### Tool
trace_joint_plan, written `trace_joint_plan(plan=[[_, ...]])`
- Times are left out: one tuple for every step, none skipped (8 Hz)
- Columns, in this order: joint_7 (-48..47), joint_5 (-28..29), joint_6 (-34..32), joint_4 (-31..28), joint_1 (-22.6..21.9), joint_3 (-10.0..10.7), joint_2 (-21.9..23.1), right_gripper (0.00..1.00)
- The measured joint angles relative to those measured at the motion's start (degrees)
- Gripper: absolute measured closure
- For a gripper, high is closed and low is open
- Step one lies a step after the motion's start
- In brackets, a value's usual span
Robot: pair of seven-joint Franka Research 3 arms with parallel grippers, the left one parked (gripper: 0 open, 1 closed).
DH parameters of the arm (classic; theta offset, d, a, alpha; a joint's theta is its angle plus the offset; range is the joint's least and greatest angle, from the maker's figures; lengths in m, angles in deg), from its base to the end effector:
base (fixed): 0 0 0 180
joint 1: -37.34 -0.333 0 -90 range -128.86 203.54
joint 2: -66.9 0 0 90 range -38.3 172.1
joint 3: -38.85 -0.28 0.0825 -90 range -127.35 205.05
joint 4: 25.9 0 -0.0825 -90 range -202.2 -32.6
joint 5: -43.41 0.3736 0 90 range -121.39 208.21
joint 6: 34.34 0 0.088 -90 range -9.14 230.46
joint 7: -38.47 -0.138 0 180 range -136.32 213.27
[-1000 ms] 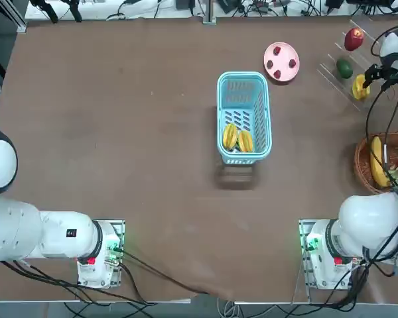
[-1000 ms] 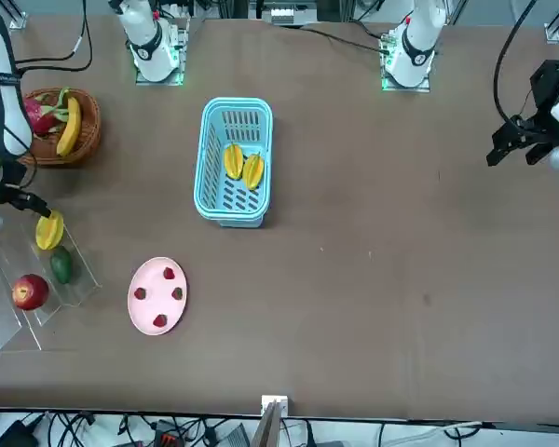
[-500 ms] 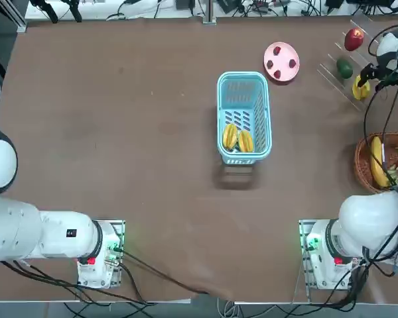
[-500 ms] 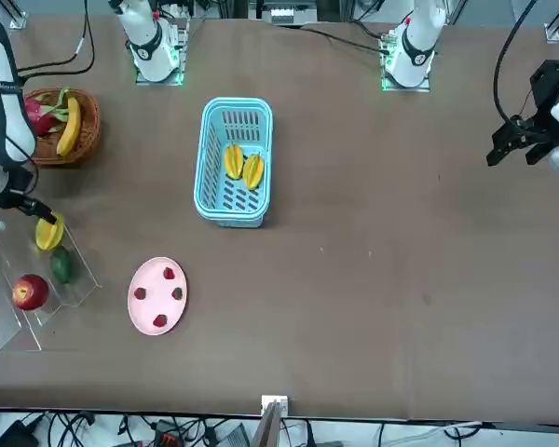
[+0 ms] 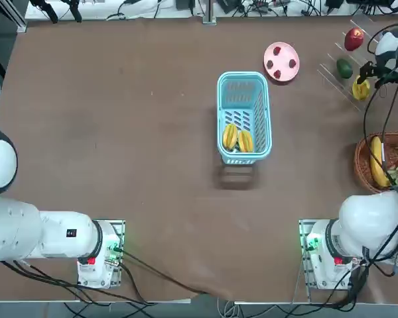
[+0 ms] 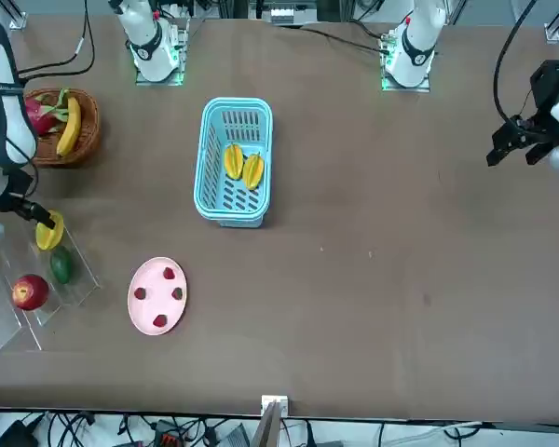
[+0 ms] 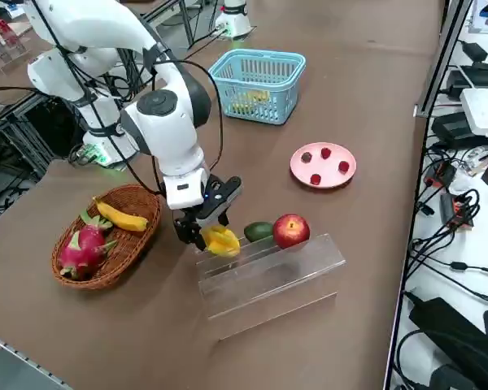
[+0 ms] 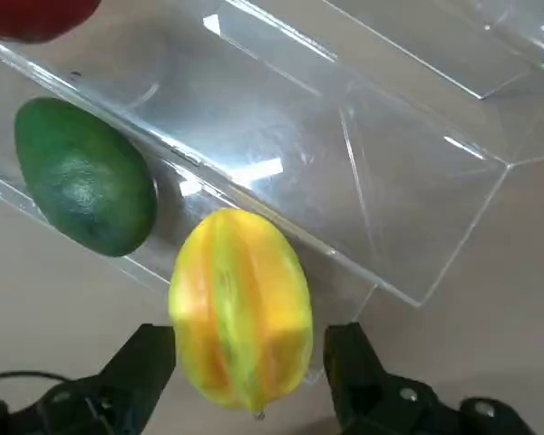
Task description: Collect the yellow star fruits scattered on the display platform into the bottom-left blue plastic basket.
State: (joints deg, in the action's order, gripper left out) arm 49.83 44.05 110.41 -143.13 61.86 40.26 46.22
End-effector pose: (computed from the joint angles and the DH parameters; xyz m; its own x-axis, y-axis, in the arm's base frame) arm 0.5320 -0.2586 0.2174 0.9599 -0.2548 0.1167 -0.2593 -0.9655 0.0247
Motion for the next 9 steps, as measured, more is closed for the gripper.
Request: trace_joint_plan(plan=[[-0.03,0.03,0.30,0.04,0.00,0.00,-0.17,0.04],[-0.05,0.07,0.48,0.10,0.00,0.00,-0.27,0.05],[-0.08,0.17,0.53,0.22,0.00,0.00,-0.38,0.15],[-0.08,0.20,0.55,0.30,0.00,0.00,-0.47,0.21],[-0.08,0.22,0.55,0.34,0.00,-0.03,-0.52,0.42],[-0.08,0.32,0.55,0.47,0.00,-0.16,-0.53,0.51],[-0.06,0.46,0.48,0.52,0.00,-0.33,-0.48,0.64],[-0.04,0.58,0.14,0.60,-0.03,-0.62,-0.25,0.80],[-0.01,0.58,0.12,0.63,-0.02,-0.63,-0.25,0.80]])
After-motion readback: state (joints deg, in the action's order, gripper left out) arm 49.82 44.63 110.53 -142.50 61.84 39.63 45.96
